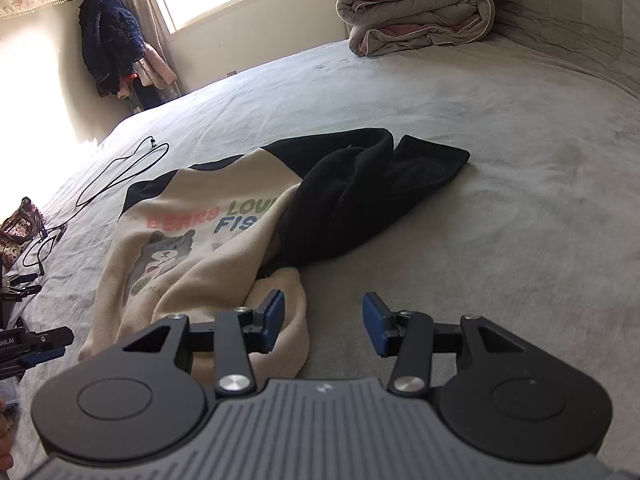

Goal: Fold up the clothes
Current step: 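Open the right gripper to release the sweatshirt onto the bed, then move the open left gripper to the beige hem of the sweatshirt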

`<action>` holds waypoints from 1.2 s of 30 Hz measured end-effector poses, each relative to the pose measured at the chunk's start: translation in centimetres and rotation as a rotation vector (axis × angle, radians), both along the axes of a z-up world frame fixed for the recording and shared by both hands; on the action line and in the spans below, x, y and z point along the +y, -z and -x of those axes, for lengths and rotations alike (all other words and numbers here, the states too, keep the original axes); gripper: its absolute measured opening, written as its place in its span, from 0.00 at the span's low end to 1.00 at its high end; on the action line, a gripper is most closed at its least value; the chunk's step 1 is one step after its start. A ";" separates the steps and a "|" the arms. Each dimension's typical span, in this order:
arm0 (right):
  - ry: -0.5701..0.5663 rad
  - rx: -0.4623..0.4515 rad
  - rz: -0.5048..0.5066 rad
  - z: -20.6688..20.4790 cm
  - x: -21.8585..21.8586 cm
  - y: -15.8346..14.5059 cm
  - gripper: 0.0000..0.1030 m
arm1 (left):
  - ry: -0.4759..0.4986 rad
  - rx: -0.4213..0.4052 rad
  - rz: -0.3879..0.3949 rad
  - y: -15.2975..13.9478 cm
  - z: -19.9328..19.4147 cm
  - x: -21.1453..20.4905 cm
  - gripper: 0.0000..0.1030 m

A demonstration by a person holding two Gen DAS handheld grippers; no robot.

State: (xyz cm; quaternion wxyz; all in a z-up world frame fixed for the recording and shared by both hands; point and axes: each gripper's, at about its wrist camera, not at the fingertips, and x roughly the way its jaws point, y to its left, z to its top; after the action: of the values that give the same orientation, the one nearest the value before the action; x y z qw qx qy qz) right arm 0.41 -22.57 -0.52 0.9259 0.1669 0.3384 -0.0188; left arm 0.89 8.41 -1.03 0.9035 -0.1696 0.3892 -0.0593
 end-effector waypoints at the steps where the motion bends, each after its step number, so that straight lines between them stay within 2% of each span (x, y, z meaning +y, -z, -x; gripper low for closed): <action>1: -0.003 0.002 -0.008 0.4 0.2 0.4 0.46 | 0.001 0.002 0.013 0.6 0.7 0.1 0.42; 5: -0.025 -0.022 -0.048 2.4 0.9 3.0 0.46 | -0.010 0.064 0.052 2.6 2.7 0.2 0.39; 7: -0.003 0.034 -0.032 2.7 1.8 3.7 0.46 | 0.013 0.055 0.073 2.3 3.4 0.1 0.39; 11: -0.136 -0.066 -0.024 2.7 3.7 1.6 0.46 | 0.048 0.060 0.057 2.4 4.3 0.6 0.38; 12: -0.143 -0.065 -0.019 2.7 3.9 1.5 0.47 | 0.046 0.071 0.059 2.6 4.3 0.8 0.33; 16: -0.107 -0.021 0.021 2.5 4.1 2.1 0.47 | 0.043 0.087 0.116 2.9 4.3 1.7 0.32; 25: -0.039 0.008 -0.031 2.4 2.6 2.7 0.47 | 0.048 0.117 0.218 3.1 4.2 1.8 0.32; 36: -0.034 0.031 -0.030 2.4 2.5 3.2 0.47 | 0.063 0.131 0.255 3.3 3.9 1.6 0.33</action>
State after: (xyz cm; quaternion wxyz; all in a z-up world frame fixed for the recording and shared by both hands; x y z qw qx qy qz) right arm -2.01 -20.12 -3.70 0.9181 0.1745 0.3559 -0.0005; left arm -3.05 10.02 -4.34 0.8448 -0.2743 0.4420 -0.1254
